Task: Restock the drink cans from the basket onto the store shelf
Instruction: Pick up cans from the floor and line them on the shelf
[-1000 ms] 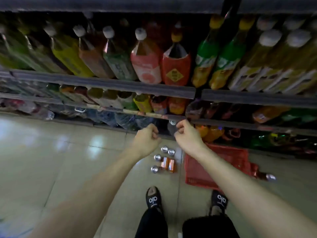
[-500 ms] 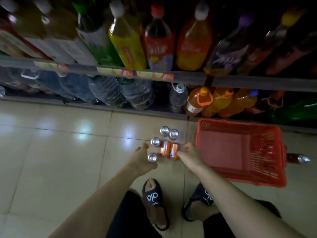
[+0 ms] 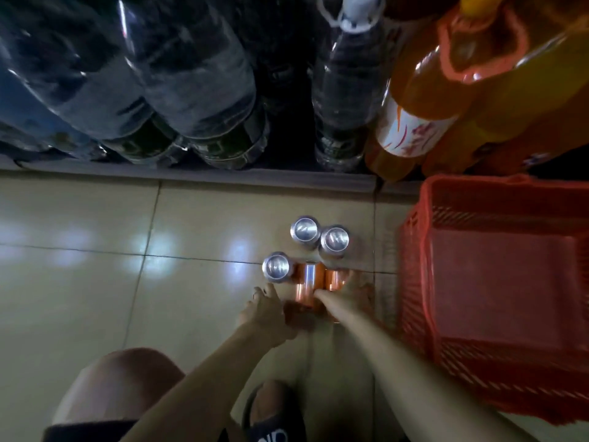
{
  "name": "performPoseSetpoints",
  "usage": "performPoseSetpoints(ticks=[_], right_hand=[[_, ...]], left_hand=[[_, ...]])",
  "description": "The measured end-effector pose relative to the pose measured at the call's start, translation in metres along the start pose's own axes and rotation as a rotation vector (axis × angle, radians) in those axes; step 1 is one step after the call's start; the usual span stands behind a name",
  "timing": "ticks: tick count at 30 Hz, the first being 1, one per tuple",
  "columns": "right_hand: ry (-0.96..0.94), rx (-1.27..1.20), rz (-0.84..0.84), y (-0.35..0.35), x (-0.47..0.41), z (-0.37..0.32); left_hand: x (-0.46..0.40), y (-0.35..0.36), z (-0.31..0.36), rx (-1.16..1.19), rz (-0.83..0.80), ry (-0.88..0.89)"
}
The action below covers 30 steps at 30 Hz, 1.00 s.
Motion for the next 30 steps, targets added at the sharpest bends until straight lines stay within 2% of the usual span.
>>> performPoseSetpoints(ticks=[3, 5, 9, 14, 19, 23, 28, 30], right_hand=[[0.040, -0.068, -0.030, -0.003, -0.004, -0.004], [0.062, -0.053, -0.046, -0.005, -0.009, -0.003], [0.041, -0.047, 0.046, -0.005, -0.018, 0.006], [0.040, -0.079, 0.037, -0.003, -0.022, 0.011], [0.047, -0.088, 0.022, -0.005, -0.025, 0.014], [0.047, -0.070, 0.018, -0.005, -0.024, 0.014], [0.043, -0.058, 0.027, -0.004, -0.022, 0.012], [0.009, 0.025, 0.072, -0.005, -0.014, 0.007]], left_hand=[[-0.012, 0.010, -0.003, -0.018, 0.094, 0.032], [-0.016, 0.012, -0.010, 0.073, 0.123, 0.029], [-0.016, 0.009, -0.031, 0.248, 0.151, 0.017], [-0.016, 0.001, -0.057, 0.476, 0.215, -0.042], [-0.017, -0.003, -0.060, 0.579, 0.219, 0.004], [-0.011, 0.000, -0.052, 0.580, 0.219, 0.066], [-0.015, 0.009, -0.044, 0.402, 0.311, 0.161], [-0.016, 0.014, -0.040, 0.366, 0.335, 0.179]])
Point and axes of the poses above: each hand's wrist, its own x-axis away from the middle knuckle, its own y-axis out of the palm, z = x × y, the point moved 2 cm from there along -x, towards the middle knuckle, and after that the axes turned 2 degrees about y, right-handed, at the moved point
